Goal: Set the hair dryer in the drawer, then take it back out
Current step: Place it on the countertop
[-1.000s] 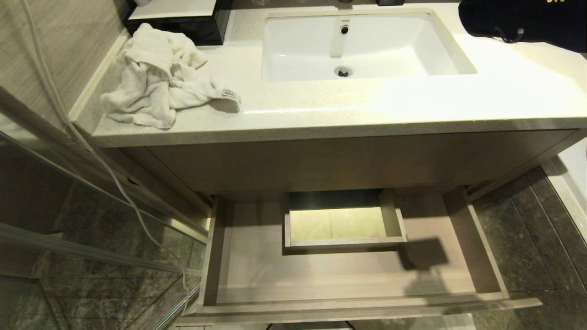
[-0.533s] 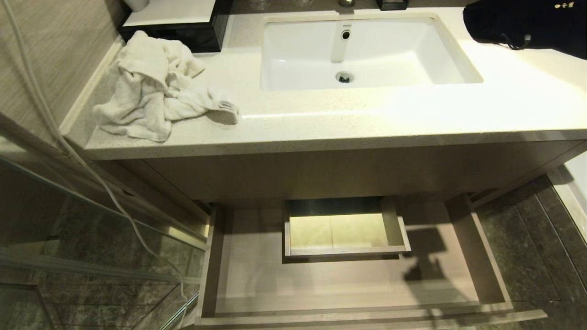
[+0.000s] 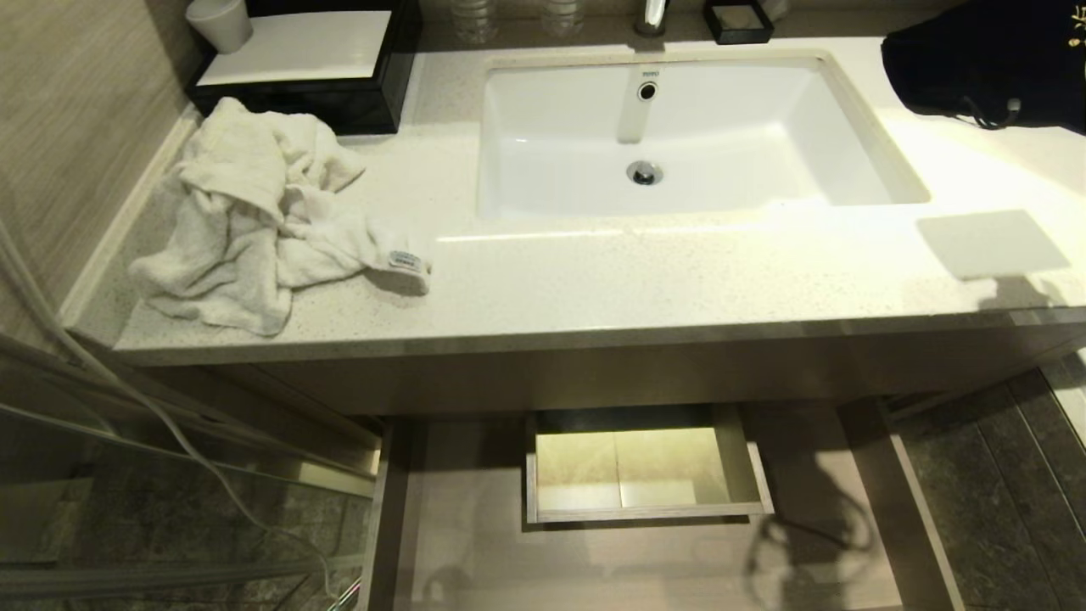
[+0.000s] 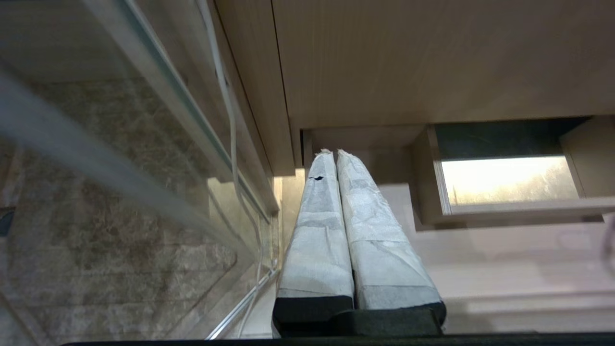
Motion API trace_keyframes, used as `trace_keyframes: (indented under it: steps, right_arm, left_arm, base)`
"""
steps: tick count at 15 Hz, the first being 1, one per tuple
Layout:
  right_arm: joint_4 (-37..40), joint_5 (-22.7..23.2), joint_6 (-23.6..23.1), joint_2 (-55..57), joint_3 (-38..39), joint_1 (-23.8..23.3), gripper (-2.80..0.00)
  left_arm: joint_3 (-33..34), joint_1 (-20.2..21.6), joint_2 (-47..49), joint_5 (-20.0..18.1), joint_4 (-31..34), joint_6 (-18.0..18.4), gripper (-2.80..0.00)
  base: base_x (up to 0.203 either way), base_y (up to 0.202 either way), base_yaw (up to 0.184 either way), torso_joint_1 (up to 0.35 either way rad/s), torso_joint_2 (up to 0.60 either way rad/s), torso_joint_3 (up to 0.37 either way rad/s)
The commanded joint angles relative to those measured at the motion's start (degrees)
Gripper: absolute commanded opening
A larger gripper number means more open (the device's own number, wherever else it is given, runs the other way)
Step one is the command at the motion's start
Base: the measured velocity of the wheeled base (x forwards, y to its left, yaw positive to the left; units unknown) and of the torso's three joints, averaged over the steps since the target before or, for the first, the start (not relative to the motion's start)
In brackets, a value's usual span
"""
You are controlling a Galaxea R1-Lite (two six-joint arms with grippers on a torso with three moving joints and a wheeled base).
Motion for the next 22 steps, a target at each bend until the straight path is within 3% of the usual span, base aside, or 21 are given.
trace_keyframes:
  steps: [1,6,12,14,19,20,22]
  right_arm:
    - [0.0,0.1,-0.2,4.6,-2.0,-0.3,-2.80]
    - [1.2,0.1,-1.3,19.6,-15.2,-1.7,-2.80]
    - [5.5,2.3,-12.0,36.8,-35.1,-6.6,-2.80]
    - [6.1,7.2,-13.7,39.3,-36.6,-7.5,-2.80]
    - [7.1,10.8,-14.5,41.0,-36.6,-7.5,-2.80]
    - [7.1,11.7,-14.6,41.1,-36.6,-7.5,0.00]
    - [6.8,12.3,-14.6,40.6,-36.6,-7.5,0.00]
  left_arm:
    - [0.0,0.0,0.0,0.0,0.0,0.0,-2.80]
    - [0.0,0.0,0.1,0.0,0.0,0.0,-2.80]
    - [0.0,0.0,0.0,0.0,0.0,0.0,-2.80]
    - [0.0,0.0,0.0,0.0,0.0,0.0,-2.80]
    - [0.0,0.0,0.0,0.0,0.0,0.0,-2.80]
    - [0.0,0.0,0.0,0.0,0.0,0.0,-2.80]
    - [0.0,0.0,0.1,0.0,0.0,0.0,-2.80]
  base:
    - [0.000,0.000,0.000,0.348,-0.14,0.217]
    - [0.000,0.000,0.000,0.094,-0.03,0.063]
    - [0.000,0.000,0.000,0.000,0.00,0.000]
    - [0.000,0.000,0.000,0.000,0.00,0.000]
    - [0.000,0.000,0.000,0.000,0.00,0.000]
    - [0.000,0.000,0.000,0.000,0.00,0.000]
    - [0.000,0.000,0.000,0.000,0.00,0.000]
